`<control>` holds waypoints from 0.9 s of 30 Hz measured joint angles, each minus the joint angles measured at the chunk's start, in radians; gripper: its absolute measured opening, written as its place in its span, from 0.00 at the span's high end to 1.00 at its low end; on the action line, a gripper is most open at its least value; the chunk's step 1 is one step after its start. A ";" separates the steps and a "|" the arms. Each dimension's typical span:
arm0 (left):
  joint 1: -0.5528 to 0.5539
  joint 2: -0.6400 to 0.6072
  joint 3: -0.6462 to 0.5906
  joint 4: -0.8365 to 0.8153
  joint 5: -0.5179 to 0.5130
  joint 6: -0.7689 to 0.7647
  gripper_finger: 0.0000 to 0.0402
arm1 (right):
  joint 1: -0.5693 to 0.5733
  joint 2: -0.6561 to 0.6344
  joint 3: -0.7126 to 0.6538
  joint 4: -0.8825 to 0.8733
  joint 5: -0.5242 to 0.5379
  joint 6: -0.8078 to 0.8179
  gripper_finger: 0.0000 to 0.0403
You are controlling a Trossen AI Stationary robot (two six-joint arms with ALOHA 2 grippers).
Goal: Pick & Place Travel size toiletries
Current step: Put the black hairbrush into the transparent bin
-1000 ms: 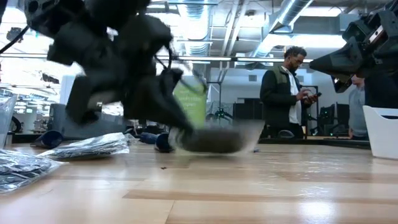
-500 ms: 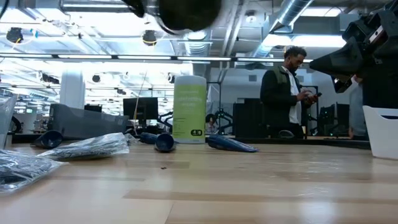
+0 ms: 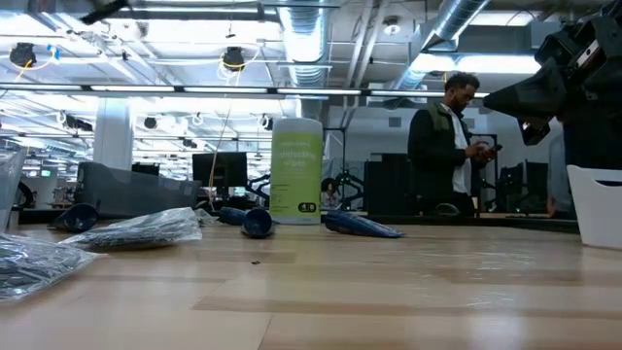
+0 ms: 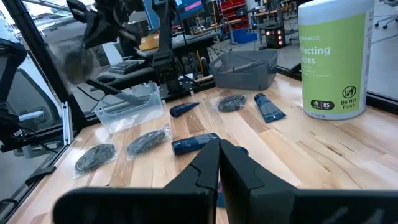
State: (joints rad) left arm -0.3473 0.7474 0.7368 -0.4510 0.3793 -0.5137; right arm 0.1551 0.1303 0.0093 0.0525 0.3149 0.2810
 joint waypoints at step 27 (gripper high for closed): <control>-0.195 -0.001 0.000 -0.623 -0.021 -0.177 0.92 | 0.000 0.000 0.000 0.000 0.000 0.000 0.99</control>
State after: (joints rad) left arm -0.5428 0.7469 0.7368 -1.0736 0.3579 -0.6910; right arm 0.1551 0.1306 0.0093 0.0525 0.3149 0.2810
